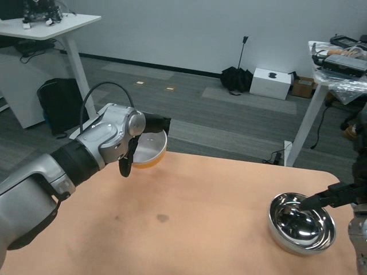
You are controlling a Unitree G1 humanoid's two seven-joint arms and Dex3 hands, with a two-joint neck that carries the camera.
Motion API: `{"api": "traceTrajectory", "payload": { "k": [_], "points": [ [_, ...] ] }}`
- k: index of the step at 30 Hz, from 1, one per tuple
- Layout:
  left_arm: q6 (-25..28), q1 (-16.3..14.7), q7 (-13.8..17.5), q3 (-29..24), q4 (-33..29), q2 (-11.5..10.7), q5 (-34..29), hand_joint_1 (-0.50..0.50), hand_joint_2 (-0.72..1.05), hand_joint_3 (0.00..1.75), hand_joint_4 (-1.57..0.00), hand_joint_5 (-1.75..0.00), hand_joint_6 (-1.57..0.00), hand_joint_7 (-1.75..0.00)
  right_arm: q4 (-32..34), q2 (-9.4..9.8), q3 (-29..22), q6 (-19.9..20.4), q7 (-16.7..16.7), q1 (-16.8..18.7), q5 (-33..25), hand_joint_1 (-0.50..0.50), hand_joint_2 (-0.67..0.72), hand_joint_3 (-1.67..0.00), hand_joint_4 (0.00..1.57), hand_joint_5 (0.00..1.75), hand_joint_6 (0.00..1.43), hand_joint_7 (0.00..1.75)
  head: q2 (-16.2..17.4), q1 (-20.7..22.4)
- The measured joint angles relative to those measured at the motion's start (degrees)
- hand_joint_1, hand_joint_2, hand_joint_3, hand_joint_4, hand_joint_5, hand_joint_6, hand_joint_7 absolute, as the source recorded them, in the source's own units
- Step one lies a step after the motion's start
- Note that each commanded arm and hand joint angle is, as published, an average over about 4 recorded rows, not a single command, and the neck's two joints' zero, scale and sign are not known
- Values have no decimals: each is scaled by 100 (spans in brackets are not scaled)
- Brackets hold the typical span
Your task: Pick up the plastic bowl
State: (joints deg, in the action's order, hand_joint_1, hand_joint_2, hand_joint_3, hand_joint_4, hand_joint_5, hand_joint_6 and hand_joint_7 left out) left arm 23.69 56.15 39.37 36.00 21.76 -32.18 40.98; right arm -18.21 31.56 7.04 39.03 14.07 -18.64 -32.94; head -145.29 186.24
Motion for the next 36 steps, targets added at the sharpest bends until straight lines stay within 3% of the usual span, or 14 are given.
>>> {"api": "traceTrajectory", "payload": {
  "k": [5,10,14,25,36],
  "points": [
    [84,62,46,48,-114,136,61,-48,87,175,-142,-175,-33,-161,-89,7,58,3,0,-30,-48,-46,72,0,0,0,0,0,-197,-602],
    [189,448,59,614,-148,182,-292,-48,87,175,-142,-175,-31,-161,-201,44,161,7,1,-157,-99,-46,72,0,0,0,0,0,-389,-1339],
    [223,615,59,847,-153,194,-438,-48,87,175,-142,-175,-31,-161,-213,90,266,7,0,-212,-106,-46,72,0,0,0,0,0,-499,-1655],
    [281,713,83,1049,-153,266,-639,-48,87,175,-142,-175,-31,-161,35,197,278,4,-76,-340,-42,-46,72,0,0,0,0,0,-558,-1791],
    [384,722,90,1074,-199,436,-664,-48,87,175,-142,-175,-31,-161,280,291,342,-21,-184,-435,97,-46,72,0,0,0,0,0,-525,-1504]
  ]
}}
